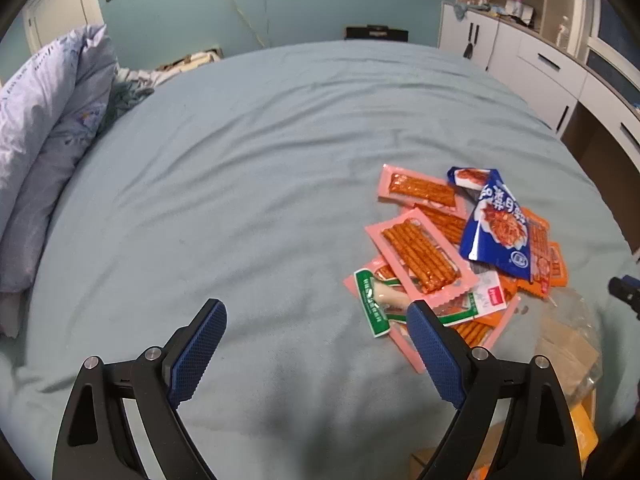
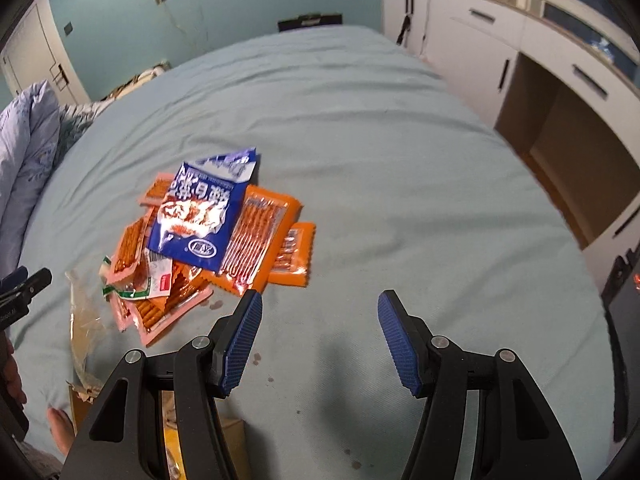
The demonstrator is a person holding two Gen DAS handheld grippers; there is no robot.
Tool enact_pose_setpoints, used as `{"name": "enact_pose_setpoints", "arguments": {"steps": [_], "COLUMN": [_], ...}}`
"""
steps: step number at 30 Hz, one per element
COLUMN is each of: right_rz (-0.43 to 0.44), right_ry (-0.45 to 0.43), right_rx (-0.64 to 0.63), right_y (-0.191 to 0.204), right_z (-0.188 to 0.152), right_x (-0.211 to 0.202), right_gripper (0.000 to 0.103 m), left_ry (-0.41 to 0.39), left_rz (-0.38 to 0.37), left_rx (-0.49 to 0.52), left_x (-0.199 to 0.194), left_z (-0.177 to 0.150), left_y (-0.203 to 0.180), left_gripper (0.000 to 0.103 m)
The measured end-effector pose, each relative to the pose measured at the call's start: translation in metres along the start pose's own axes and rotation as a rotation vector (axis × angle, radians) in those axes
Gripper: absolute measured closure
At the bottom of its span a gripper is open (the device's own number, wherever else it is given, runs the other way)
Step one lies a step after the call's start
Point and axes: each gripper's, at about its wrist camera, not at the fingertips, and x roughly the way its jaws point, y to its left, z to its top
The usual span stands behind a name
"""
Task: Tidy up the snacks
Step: 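Close the right gripper on an orange sausage packet while the left gripper moves to the pile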
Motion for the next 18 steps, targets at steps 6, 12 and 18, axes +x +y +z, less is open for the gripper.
{"name": "enact_pose_setpoints", "arguments": {"steps": [6, 12, 18], "right_rz": [0.026, 0.074, 0.094], "right_ry": [0.093, 0.097, 0.118], "right_rx": [-0.035, -0.044, -0.061], "right_y": [0.007, 0.021, 0.031], "right_z": [0.027, 0.054, 0.073], "right_x": [0.05, 0.087, 0.135], "right_gripper": [0.044, 0.044, 0.044], "left_ry": [0.062, 0.094, 0.13], "left_rz": [-0.032, -0.02, -0.03], "left_rx": [-0.045, -0.041, -0.041], "left_x": [0.012, 0.02, 0.03], "left_z": [-0.002, -0.002, -0.003], "left_y": [0.007, 0.008, 0.005], "left_gripper": [0.01, 0.01, 0.01]}}
